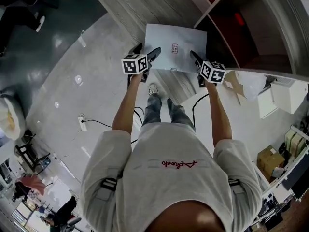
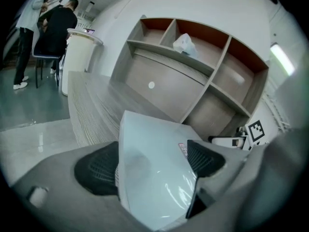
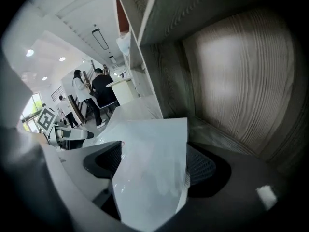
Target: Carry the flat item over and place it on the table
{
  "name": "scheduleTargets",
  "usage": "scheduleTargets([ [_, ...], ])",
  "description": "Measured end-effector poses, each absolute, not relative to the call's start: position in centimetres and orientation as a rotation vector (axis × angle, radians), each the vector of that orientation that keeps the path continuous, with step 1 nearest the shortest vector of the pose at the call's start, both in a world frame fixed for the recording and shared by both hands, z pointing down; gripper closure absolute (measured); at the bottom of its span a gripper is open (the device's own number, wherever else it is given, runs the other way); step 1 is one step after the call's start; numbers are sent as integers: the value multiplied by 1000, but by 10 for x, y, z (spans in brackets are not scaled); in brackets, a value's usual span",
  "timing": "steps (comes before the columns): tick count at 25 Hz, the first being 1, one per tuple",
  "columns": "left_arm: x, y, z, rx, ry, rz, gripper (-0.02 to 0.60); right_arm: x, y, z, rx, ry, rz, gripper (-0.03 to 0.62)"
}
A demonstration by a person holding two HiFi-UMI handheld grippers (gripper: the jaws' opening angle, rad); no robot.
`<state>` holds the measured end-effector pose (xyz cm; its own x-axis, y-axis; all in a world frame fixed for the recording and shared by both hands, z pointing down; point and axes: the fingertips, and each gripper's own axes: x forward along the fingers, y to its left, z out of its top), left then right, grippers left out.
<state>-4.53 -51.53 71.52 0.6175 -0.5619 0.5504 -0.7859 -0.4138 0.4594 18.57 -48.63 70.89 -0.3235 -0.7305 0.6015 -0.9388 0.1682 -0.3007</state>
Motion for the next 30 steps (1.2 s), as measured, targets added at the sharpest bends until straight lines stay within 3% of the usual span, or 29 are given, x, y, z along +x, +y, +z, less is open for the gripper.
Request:
scheduleTargets([
  [5, -40, -510, 682, 2242, -1076, 370, 211, 182, -480, 679, 1639, -2171, 777, 328],
  [13, -30, -495, 643, 2367, -1083, 340, 503, 171, -473, 638, 1650, -2234, 673, 572],
  [15, -28, -493, 634, 2400, -1094, 330, 579, 168, -472, 627, 1649, -2259, 651, 588],
  [30, -27, -503, 504, 2645, -1205, 146, 580, 161, -464, 509, 1751, -2451, 354, 588],
])
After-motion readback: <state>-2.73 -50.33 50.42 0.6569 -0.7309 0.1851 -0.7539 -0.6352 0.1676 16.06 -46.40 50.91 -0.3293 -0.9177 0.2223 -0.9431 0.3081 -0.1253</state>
